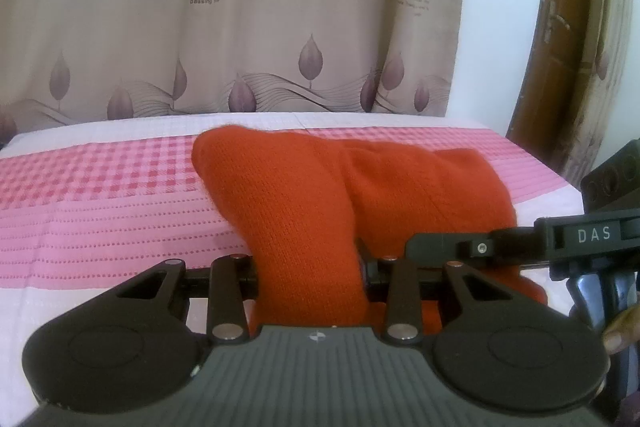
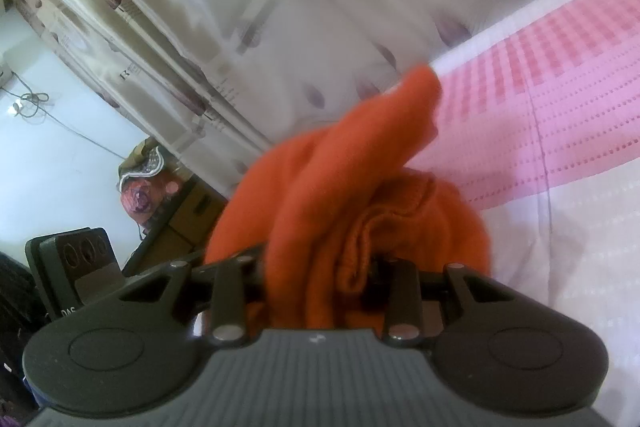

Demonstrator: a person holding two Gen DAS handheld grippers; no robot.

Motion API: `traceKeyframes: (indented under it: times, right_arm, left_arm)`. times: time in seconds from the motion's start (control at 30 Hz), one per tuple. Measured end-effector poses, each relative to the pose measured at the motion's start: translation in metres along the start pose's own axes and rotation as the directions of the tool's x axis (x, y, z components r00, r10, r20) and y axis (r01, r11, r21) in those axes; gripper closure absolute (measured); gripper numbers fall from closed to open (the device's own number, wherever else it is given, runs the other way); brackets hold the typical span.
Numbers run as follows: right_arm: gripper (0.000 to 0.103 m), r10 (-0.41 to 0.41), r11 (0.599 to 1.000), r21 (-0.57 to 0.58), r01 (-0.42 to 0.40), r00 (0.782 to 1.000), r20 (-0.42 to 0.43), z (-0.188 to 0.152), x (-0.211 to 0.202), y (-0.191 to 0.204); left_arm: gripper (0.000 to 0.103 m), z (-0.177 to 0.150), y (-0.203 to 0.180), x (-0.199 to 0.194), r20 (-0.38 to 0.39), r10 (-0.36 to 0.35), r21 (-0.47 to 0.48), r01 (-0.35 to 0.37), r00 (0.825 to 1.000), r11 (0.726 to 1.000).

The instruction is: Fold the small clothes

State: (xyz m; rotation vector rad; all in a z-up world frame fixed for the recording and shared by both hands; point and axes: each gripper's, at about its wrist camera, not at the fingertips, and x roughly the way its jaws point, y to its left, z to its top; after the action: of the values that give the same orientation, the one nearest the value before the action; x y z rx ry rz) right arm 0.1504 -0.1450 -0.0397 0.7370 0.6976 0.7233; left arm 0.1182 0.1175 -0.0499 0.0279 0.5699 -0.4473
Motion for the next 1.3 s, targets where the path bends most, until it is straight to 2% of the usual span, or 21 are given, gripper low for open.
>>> traceKeyframes:
  times: [1.3]
  right_arm:
    - [0.067, -0.04, 0.999, -0.033, 0.04, 0.999, 0.021, 0.015, 0.016, -0.015]
  left_arm:
    - [0.064, 0.019, 0.015, 0.041, -0.015, 0.006, 0.009, -0.006, 1.0, 1.0]
